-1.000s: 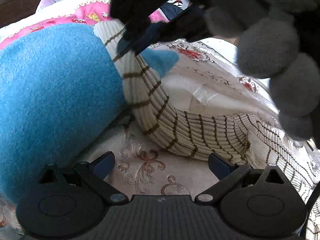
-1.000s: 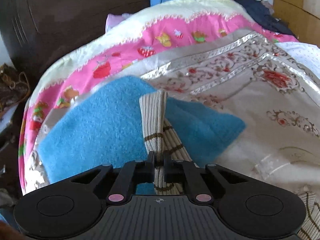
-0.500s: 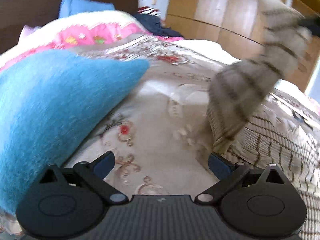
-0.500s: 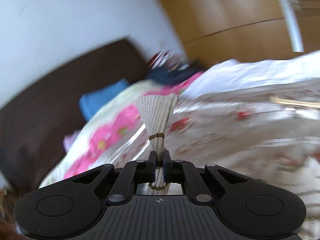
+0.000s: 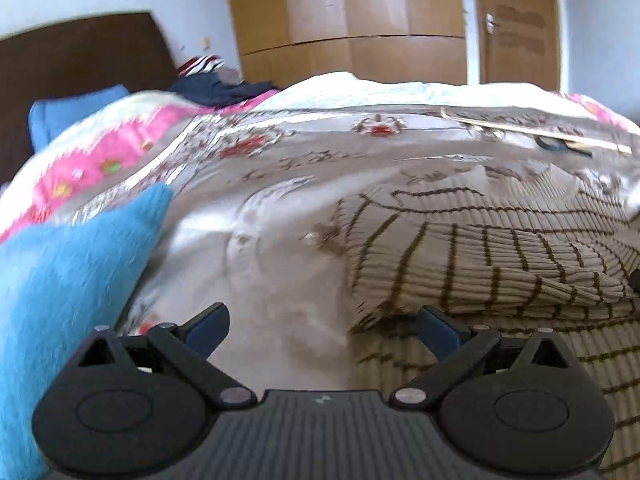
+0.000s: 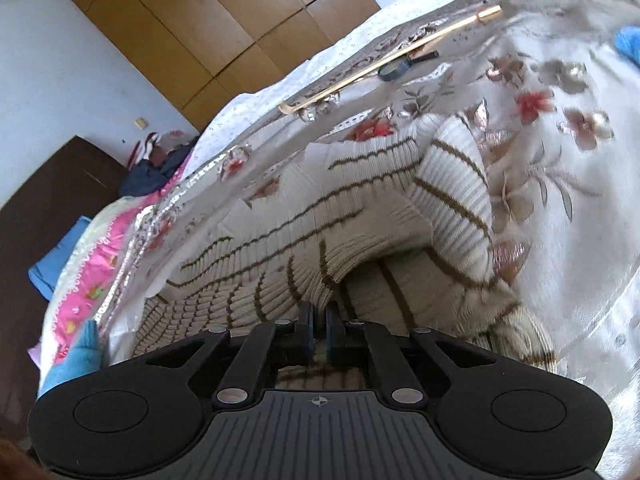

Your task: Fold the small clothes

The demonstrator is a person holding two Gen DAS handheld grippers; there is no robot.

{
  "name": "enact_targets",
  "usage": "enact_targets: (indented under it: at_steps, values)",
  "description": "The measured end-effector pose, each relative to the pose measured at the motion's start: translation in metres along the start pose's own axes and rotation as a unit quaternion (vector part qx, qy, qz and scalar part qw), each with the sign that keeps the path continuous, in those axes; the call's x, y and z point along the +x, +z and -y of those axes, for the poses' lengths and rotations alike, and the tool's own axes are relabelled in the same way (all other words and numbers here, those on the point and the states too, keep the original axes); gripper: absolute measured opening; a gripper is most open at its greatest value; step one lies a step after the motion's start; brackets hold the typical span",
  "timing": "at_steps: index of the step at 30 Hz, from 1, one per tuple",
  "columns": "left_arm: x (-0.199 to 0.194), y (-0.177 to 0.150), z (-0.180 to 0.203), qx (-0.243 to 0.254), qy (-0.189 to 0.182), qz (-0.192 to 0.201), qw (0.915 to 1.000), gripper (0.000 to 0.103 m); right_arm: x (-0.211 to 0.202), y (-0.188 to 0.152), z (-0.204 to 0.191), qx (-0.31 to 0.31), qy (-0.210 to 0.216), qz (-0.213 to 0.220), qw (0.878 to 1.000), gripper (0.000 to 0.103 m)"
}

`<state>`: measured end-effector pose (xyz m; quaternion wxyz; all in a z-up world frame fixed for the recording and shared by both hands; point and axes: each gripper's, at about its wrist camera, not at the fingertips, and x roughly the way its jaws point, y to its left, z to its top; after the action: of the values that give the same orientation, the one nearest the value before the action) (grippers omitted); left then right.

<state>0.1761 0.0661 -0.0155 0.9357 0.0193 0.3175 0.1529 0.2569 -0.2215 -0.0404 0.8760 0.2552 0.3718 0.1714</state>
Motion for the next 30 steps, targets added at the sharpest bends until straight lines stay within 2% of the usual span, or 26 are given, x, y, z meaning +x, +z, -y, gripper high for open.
enact_targets:
  at_steps: [4,8,10,11,12,13,17,19,20,21,23,27,29,30]
  values:
    - [0.005,0.010,0.012,0.027,0.006,0.012,0.9995,0.103,-0.005,0.003,0.005,0.010,0.019,0.017,1.000,0.013]
    - [0.011,0.018,0.020,0.037,0.010,0.019,0.9991,0.103,-0.006,0.019,0.016,0.043,0.024,0.038,0.998,0.026]
    - [0.013,0.022,0.021,0.033,0.008,0.020,0.9992,0.103,-0.001,0.022,0.023,0.063,0.028,0.035,0.997,0.026]
    - [0.014,0.023,0.022,0.030,0.006,0.020,0.9993,0.103,0.002,0.023,0.023,0.069,0.022,0.035,0.997,0.022]
    - [0.015,0.025,0.023,0.029,0.006,0.020,0.9993,0.103,0.002,0.023,0.024,0.069,0.008,0.035,0.997,0.010]
    - [0.014,0.027,0.024,0.027,0.005,0.024,0.9993,0.103,0.001,0.023,0.023,0.067,0.000,0.037,0.997,0.006]
    - [0.017,0.029,0.022,0.009,0.001,0.032,0.9994,0.103,-0.020,0.022,0.015,0.026,-0.019,0.066,0.997,0.005]
    - [0.030,0.025,0.023,0.012,0.009,0.006,0.9999,0.103,-0.016,0.021,0.017,0.014,-0.041,0.052,0.998,0.005]
    - [0.041,0.022,0.026,0.025,0.016,-0.021,0.9994,0.103,-0.010,0.020,0.019,0.013,-0.054,0.035,0.998,0.007]
    - [0.046,0.018,0.026,0.029,0.014,-0.031,0.9990,0.103,-0.002,0.019,0.021,0.011,-0.064,0.014,0.998,0.007]
    - [0.044,0.019,0.021,0.019,0.006,-0.028,0.9994,0.103,-0.003,0.016,0.021,0.009,-0.067,0.014,0.998,0.011]
    - [0.030,0.024,0.013,0.016,0.015,-0.007,0.9997,0.103,-0.020,0.017,0.011,-0.016,-0.066,0.034,0.997,0.011]
    - [0.027,0.025,0.013,0.023,0.020,-0.002,0.9995,0.103,-0.025,0.018,0.007,-0.045,-0.081,0.039,0.995,0.013]
    - [0.031,0.026,0.013,0.028,0.023,-0.011,0.9993,0.103,-0.024,0.018,0.006,-0.058,-0.095,0.036,0.993,0.014]
